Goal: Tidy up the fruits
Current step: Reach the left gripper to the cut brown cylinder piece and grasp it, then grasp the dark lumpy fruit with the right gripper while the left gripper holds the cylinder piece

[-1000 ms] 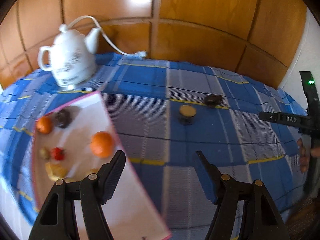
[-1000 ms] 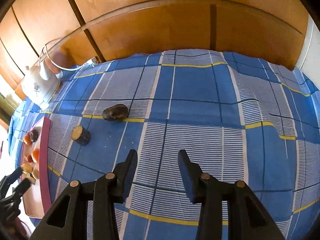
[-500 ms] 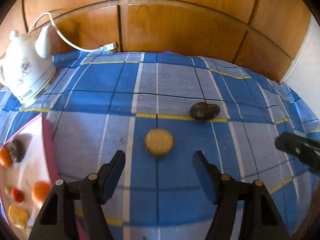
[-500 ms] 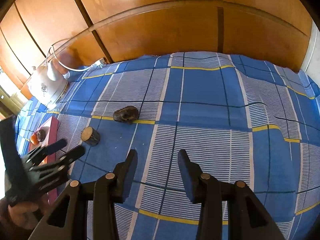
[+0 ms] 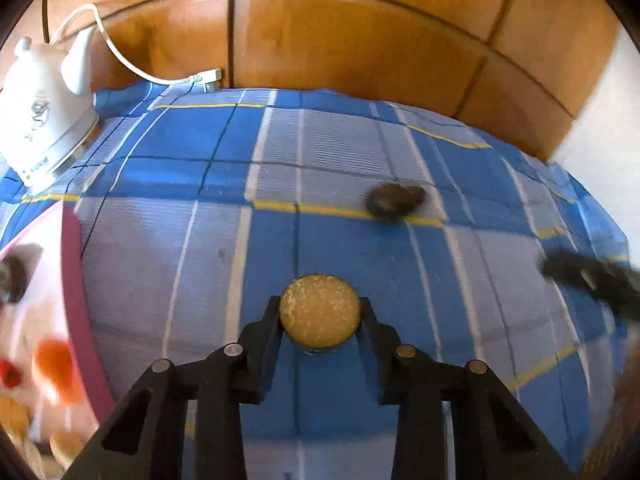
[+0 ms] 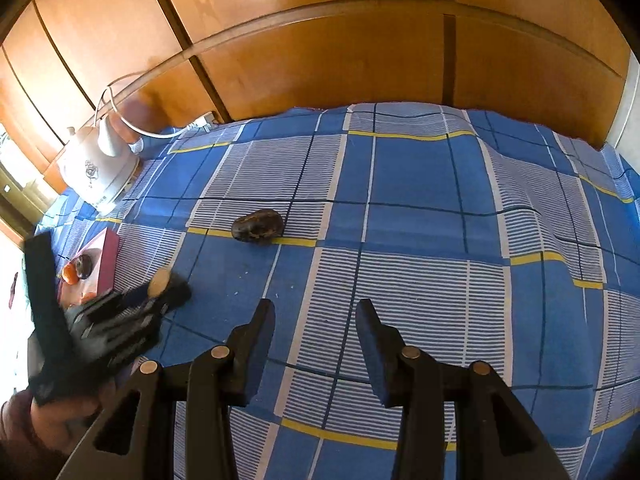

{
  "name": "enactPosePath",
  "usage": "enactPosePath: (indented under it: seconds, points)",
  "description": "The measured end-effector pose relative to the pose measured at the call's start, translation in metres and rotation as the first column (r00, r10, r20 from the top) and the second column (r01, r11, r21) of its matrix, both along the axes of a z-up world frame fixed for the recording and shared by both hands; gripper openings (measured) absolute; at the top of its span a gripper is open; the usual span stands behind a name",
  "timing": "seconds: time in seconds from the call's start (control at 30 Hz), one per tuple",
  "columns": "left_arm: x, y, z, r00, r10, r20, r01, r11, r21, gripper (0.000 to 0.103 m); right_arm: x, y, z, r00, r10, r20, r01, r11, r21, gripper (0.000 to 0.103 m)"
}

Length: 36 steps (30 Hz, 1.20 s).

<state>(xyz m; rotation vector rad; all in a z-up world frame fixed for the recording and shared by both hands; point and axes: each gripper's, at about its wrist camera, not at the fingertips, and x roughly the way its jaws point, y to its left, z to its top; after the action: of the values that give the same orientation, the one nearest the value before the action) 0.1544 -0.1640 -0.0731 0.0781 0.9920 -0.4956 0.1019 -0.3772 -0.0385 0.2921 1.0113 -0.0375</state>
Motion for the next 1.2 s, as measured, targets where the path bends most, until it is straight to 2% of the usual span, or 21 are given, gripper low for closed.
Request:
enactPosePath:
  seconds: [0.17,0.27,0.33,0.43,0.57,0.7,0.87,1.2]
  points:
    - [-0.062,0.011,-0.003,0.997,-0.053,0.053,0.051,0.998,0.035,0.036,0.000,-0.001,-0.005,1.000,-0.004,-0.017,0.003,1.000,-0.006,0.042]
    - [-0.082,0.013,-0.015,0.994,-0.077,0.075,0.071,0.994,0.080,0.036,0.000,0.001,-0.008,1.000,0.001,-0.024,-0.002,1.000,-0.012,0.042]
    - [-0.090,0.012,-0.020,0.989,-0.090,0.121,0.078,0.992,0.100,0.036,0.000,0.001,-0.012,0.999,0.006,-0.031,-0.006,1.000,-0.009,0.042]
    - [-0.090,0.011,-0.022,0.987,-0.093,0.133,0.080,0.992,0.100,0.036,0.000,0.002,-0.017,0.999,0.016,-0.046,-0.015,1.000,0.016,0.042]
    - [-0.085,0.016,-0.022,0.990,-0.094,0.106,0.086,0.994,0.072,0.036,0.003,0.012,-0.018,0.997,0.069,-0.044,-0.067,0.996,0.054,0.043]
    - [-0.087,0.016,-0.022,0.989,-0.096,0.110,0.089,0.994,0.067,0.036,0.015,0.026,-0.016,0.992,0.120,-0.038,-0.118,0.992,0.041,0.055]
    - [-0.086,0.017,-0.022,0.989,-0.096,0.111,0.090,0.994,0.055,0.036,0.052,0.035,-0.015,0.993,0.120,-0.019,-0.119,0.992,0.050,0.063]
    - [-0.087,0.020,-0.024,0.989,-0.096,0.116,0.093,0.995,0.031,0.036,0.129,0.060,-0.044,0.986,0.111,-0.121,-0.115,0.993,-0.024,0.064]
